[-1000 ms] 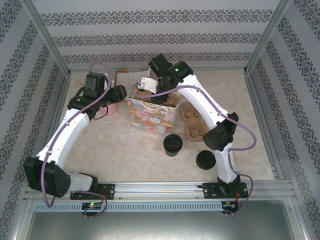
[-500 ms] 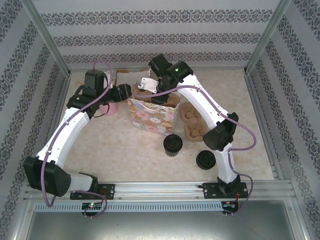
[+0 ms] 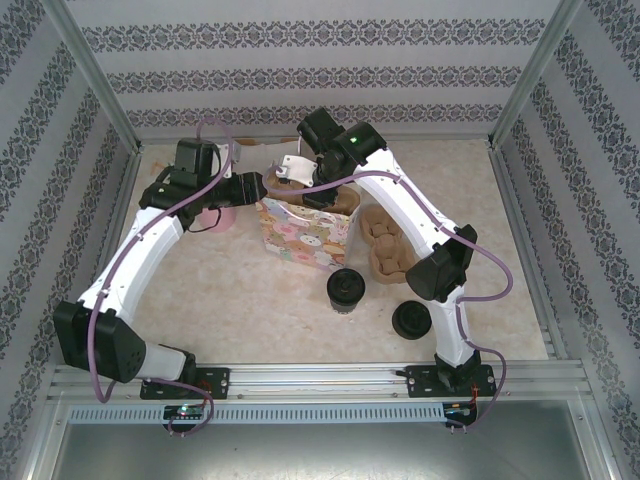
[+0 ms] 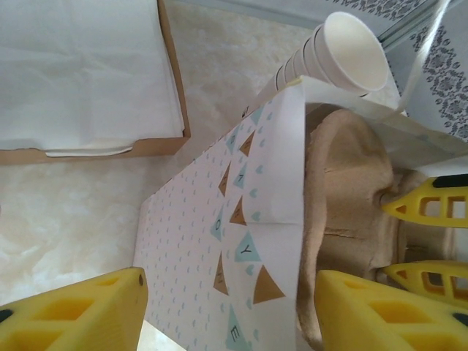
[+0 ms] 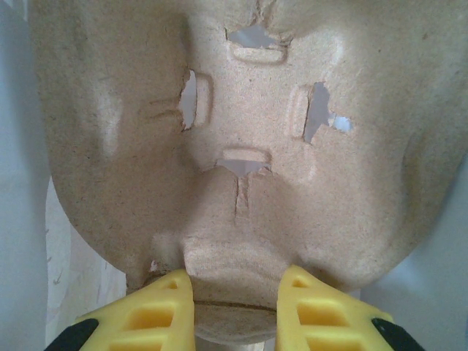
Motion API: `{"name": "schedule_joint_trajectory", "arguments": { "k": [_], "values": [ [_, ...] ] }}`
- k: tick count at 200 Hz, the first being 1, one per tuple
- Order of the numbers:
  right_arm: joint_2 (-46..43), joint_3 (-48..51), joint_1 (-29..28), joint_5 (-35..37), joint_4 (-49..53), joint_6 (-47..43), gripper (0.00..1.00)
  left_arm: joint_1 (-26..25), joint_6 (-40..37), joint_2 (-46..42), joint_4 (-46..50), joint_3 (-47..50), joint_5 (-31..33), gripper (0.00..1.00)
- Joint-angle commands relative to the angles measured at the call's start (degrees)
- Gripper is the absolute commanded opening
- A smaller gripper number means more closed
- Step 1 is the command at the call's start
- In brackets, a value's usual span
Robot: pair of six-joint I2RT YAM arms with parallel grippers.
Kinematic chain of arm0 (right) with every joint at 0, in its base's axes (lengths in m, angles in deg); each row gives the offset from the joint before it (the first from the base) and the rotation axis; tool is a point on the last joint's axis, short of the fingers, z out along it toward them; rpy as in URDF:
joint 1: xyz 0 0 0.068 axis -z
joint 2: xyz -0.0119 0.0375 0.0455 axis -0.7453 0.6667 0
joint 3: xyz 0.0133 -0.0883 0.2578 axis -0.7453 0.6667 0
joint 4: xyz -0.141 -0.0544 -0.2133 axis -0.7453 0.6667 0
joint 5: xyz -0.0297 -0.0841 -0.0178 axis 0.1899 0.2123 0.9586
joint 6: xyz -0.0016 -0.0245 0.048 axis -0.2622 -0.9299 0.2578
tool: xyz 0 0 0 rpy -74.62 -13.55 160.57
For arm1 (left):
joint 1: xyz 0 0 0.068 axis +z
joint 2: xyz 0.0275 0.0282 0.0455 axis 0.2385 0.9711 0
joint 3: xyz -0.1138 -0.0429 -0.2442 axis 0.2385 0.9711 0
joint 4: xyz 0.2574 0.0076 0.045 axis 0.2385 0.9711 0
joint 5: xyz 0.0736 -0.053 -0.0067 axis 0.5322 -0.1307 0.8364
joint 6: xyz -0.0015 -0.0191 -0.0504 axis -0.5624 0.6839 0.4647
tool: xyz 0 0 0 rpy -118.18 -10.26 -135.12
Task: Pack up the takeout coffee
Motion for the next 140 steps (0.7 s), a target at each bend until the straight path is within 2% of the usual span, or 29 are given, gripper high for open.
{"name": "schedule_joint_trajectory", "arguments": {
  "k": [1,37,77,140],
  "values": [
    [-1.0,0.3,-0.2,-1.2,0.3,0.4,0.22,0.5,-1.9,0.6,2.3,-1.7,1.3,0.61],
    [-1.0,0.4,-0.1,-0.9,0.5,0.4,0.22,0.4,0.5,0.3,0.8,-1.6,3.3,0.58],
    [-0.9,0.5,-0.1,-0.4,0.9,0.2,0.22,0.4,6.8,-0.9,-5.3,1.5,3.0,0.57],
    [-0.4,0.6,0.0,0.1,1.5,0.2,0.22,0.4,11.6,-2.4,-11.0,4.4,4.1,0.57]
  ]
}}
